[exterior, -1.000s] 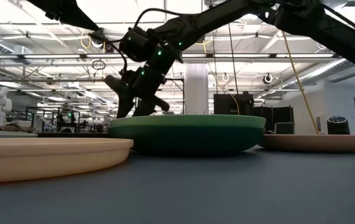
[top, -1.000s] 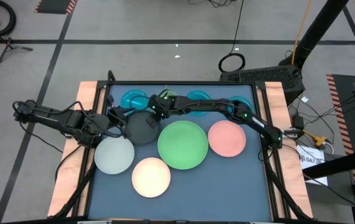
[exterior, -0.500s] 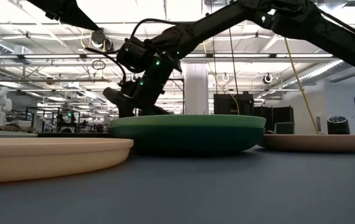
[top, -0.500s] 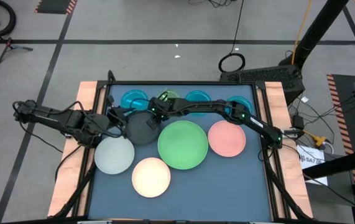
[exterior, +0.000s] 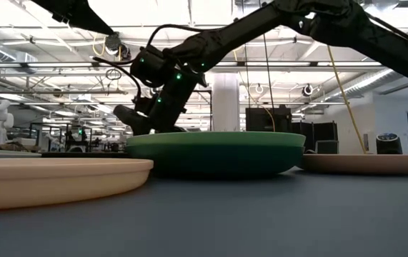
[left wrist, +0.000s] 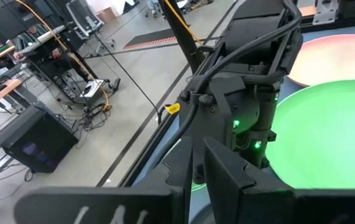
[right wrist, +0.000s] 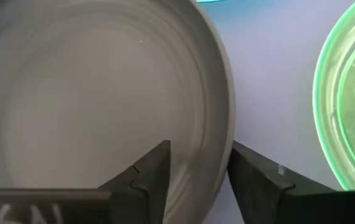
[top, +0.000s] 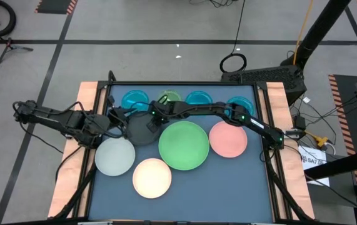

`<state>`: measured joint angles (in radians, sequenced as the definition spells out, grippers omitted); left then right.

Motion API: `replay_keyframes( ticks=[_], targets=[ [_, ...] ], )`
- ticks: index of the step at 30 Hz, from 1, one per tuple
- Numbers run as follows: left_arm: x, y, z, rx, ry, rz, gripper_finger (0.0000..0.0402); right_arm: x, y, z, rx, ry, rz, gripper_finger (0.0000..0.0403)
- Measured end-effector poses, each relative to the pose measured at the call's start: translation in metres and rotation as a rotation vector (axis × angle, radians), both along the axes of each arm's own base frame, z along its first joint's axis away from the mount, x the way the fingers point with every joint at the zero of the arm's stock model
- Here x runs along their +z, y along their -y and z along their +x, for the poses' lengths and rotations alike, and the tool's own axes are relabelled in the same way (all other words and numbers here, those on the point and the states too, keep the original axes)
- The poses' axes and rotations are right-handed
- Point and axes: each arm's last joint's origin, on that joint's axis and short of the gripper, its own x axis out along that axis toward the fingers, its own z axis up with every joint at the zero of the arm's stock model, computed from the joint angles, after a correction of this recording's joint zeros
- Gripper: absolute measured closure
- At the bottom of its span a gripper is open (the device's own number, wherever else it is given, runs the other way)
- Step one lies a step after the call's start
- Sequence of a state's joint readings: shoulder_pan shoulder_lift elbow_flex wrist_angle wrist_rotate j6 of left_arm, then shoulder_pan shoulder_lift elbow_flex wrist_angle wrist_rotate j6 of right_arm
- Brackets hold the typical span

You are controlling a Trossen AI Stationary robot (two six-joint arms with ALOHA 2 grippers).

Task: Stack plastic plates
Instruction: Stack the black plate on the light green plate

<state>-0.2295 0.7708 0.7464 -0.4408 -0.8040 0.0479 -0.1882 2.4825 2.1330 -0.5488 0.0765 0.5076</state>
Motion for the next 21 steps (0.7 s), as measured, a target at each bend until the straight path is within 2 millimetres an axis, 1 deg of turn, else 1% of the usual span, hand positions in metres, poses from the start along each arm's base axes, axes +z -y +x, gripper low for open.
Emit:
replay_keyframes(
  ticks=[8, 11, 13, 16, 19, 21],
  targets=[
    [0.0, 0.0, 0.0, 0.0, 0.005, -0.001, 0.0355, 0.001, 0.001, 0.001, -0.008, 0.015, 0.002, 0.0363],
    [0.0, 0.0, 0.0, 0.0, 0.005, -0.001, 0.0355, 0.004, 0.003, 0.002, -0.014, 0.037, 0.002, 0.0391],
    [0.0, 0.0, 0.0, 0.0, 0.005, -0.001, 0.0355, 0.008, 0.006, 0.002, -0.017, 0.052, -0.001, 0.0395],
    [0.0, 0.0, 0.0, 0.0, 0.004, -0.001, 0.0355, 0.014, 0.01, 0.0, -0.026, 0.065, -0.004, 0.039],
    [0.001, 0.0, 0.0, 0.0, 0.006, -0.002, 0.0355, 0.028, 0.017, -0.004, -0.031, 0.074, -0.018, 0.0391],
    [0.001, 0.0, 0.0, 0.001, 0.009, -0.003, 0.0355, 0.042, 0.021, -0.009, -0.03, 0.088, -0.032, 0.0395]
  ],
)
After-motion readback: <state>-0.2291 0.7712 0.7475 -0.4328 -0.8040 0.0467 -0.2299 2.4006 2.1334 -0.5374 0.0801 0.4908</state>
